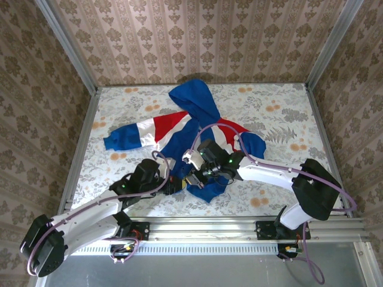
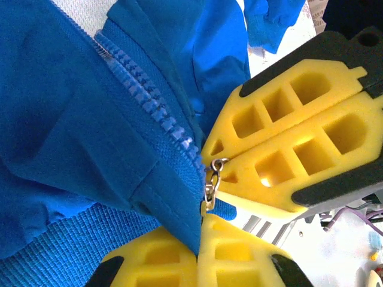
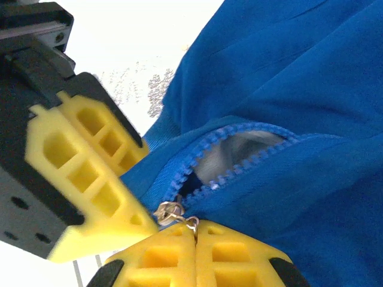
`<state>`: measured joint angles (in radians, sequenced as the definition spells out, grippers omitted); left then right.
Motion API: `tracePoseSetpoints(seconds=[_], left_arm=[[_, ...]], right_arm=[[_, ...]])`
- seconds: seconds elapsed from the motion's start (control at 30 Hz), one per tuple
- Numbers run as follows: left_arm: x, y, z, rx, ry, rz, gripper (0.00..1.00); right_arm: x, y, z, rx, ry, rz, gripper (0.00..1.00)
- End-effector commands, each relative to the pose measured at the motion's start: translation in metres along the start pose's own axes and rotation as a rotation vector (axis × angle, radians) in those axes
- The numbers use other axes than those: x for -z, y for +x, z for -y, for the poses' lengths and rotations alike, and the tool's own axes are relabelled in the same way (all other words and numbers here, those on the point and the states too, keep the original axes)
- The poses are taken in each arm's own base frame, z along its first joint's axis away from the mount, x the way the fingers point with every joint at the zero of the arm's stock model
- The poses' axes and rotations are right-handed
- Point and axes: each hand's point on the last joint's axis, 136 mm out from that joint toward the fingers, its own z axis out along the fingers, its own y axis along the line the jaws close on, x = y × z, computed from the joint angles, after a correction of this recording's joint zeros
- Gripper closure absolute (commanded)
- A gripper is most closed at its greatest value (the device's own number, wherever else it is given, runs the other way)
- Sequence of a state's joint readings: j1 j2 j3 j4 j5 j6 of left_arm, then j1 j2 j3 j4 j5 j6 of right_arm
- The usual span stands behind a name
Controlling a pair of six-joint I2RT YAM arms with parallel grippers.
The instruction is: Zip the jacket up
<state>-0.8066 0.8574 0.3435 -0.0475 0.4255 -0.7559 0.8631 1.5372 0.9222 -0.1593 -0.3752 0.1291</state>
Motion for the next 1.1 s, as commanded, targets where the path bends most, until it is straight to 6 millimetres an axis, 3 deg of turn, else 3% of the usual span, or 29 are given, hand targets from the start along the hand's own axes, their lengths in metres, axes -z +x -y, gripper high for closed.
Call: tracePoseSetpoints(seconds=[0.0, 0.53, 0.7, 0.97, 1.07], left_arm=[[0.004, 0.023, -0.005, 0.027, -0.023, -0.098, 1.00], [0.007, 0.030, -0.005, 0.032, -0.029, -0.128, 1.00], [0.011, 0.025, -0.010, 0.032, -0.058, -0.093, 1.00], [0.016, 0.002, -0.001, 0.054, 0.002, -0.001, 0.70], [0.018, -0.004, -0.001, 0.069, 0.019, 0.029, 0.64]], right_arm=[[0.017, -0.023, 0.029, 0.002, 0.158, 0.066, 1.00], [0.019, -0.031, 0.042, -0.025, 0.188, 0.086, 1.00], [0.016, -0.029, 0.033, -0.015, 0.131, 0.085, 1.00], [0.002, -0.015, 0.006, -0.019, -0.052, 0.070, 1.00], [0.000, -0.013, 0.002, -0.017, -0.074, 0.067, 1.00]])
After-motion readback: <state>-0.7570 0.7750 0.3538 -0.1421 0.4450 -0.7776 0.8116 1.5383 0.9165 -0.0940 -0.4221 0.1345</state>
